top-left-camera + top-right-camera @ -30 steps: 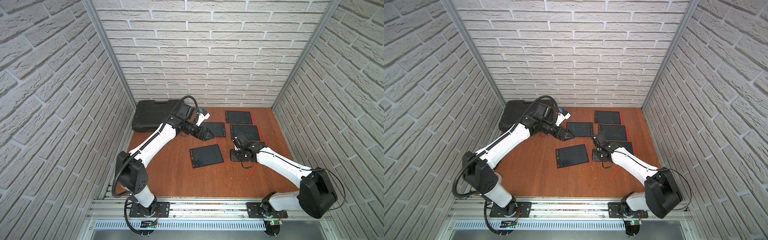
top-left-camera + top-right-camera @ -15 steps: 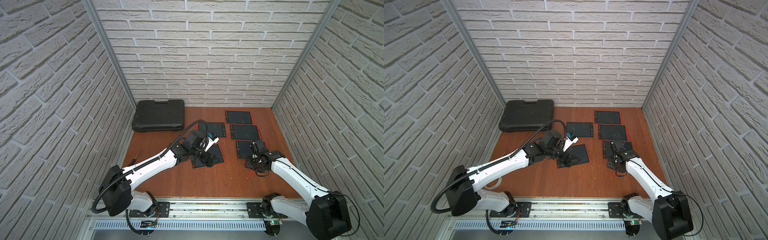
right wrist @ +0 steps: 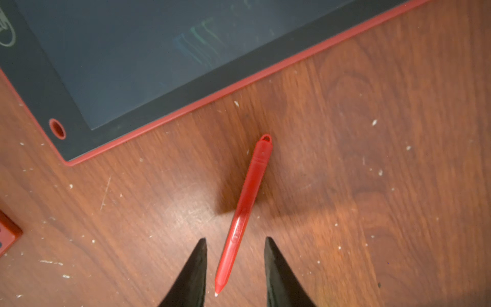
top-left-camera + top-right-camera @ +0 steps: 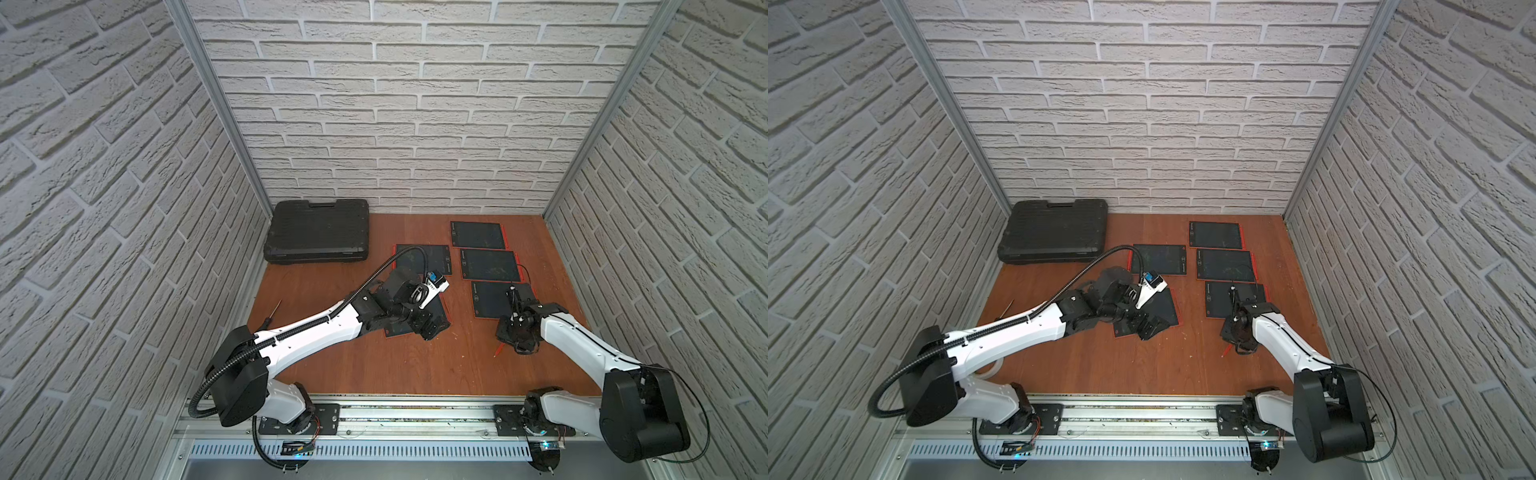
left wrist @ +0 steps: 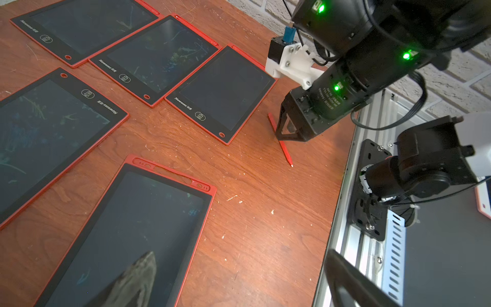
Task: Place the stylus back onto the writing tablet
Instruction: Adjust the stylus at the center of the board.
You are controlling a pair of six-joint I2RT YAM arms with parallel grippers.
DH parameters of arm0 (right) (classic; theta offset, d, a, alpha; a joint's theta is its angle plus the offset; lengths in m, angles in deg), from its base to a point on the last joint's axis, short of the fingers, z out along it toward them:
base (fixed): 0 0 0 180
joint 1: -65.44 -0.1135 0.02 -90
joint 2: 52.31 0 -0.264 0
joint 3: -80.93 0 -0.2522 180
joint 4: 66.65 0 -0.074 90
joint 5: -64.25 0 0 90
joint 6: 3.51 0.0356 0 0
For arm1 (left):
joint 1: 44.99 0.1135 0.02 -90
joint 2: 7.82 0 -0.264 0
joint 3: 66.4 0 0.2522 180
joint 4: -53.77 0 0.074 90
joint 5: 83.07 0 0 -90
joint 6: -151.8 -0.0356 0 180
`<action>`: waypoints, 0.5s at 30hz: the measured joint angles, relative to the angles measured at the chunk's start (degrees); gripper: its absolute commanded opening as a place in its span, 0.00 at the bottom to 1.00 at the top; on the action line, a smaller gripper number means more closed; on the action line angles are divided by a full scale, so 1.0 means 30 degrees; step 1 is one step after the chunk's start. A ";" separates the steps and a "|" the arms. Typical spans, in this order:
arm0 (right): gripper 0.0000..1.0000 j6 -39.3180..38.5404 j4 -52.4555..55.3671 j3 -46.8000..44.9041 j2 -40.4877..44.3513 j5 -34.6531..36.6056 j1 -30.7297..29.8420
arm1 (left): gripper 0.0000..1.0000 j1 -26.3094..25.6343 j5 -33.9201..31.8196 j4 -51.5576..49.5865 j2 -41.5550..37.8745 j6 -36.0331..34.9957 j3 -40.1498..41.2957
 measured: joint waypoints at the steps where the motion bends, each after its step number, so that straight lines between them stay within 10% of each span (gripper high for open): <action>1: 0.30 -0.0022 -0.0131 -0.0044 -0.0095 -0.0029 0.0087 | 0.98 0.0000 0.0007 -0.0007 0.0000 -0.0036 -0.0015; 15: 0.22 -0.0146 -0.1814 -0.0554 -0.1049 -0.0801 0.0066 | 0.98 0.0000 -0.0255 -0.0160 0.0007 -0.0692 -0.0284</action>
